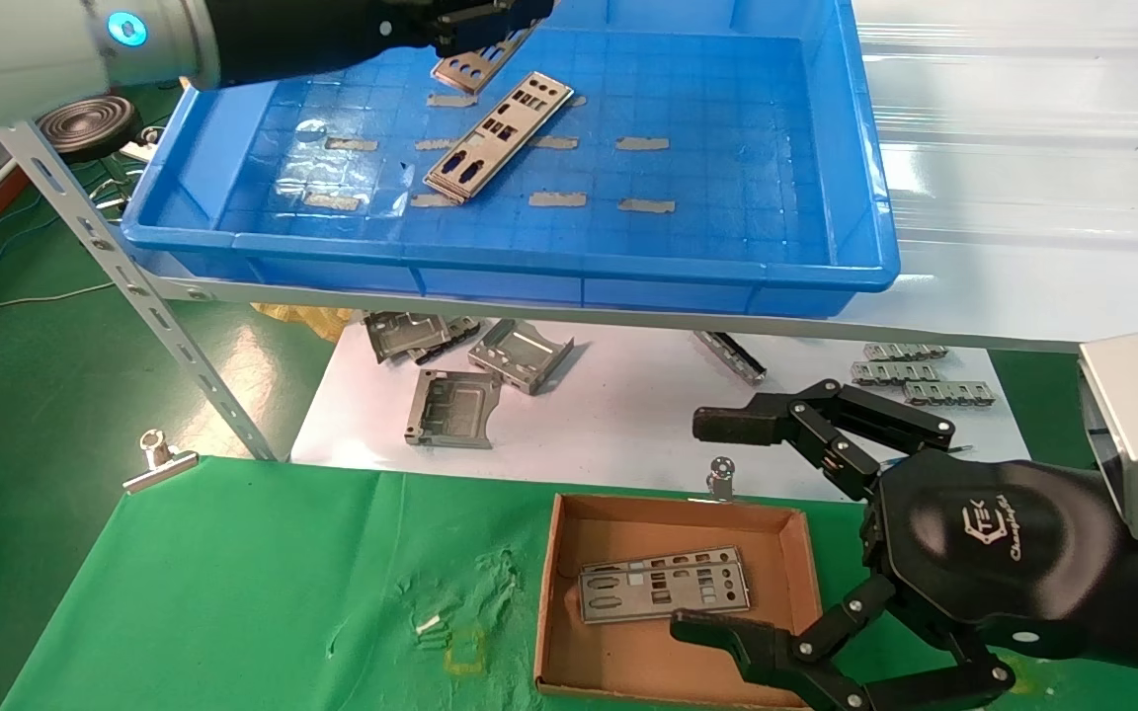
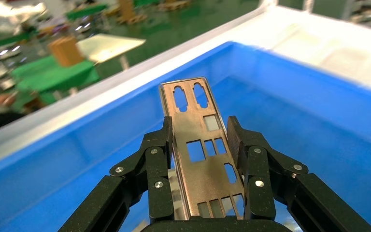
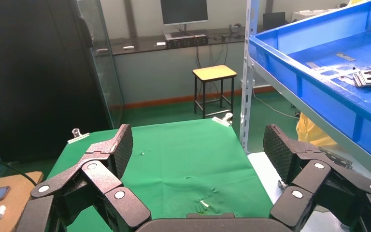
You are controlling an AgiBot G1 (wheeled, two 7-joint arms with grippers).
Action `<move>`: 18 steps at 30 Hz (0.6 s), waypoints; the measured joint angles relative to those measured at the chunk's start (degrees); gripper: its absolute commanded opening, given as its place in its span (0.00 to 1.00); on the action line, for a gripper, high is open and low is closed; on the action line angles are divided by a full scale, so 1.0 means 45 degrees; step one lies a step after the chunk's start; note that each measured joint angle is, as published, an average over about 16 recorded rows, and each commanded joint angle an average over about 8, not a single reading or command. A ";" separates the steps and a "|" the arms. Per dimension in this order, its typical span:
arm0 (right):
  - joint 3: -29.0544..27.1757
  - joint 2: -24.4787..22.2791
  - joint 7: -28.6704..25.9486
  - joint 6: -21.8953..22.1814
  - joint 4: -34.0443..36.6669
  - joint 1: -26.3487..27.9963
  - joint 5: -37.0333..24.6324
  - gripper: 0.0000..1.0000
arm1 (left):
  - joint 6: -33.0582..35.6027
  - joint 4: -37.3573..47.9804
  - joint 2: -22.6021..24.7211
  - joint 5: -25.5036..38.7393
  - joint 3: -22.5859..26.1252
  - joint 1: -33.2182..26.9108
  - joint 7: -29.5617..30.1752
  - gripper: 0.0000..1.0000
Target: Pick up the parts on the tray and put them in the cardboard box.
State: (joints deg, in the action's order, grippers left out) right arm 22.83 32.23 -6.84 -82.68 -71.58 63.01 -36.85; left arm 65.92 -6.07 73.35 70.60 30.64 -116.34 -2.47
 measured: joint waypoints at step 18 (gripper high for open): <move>0.0001 0.0000 0.0000 0.0000 0.0000 0.0000 0.0000 1.00 | 0.5482 -0.3077 -0.1408 -0.0968 0.0804 0.1134 -0.1028 0.00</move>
State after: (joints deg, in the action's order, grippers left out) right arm 22.83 32.23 -6.84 -82.68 -71.58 63.01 -36.85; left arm 90.58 -19.92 67.01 66.24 34.25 -111.24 -7.10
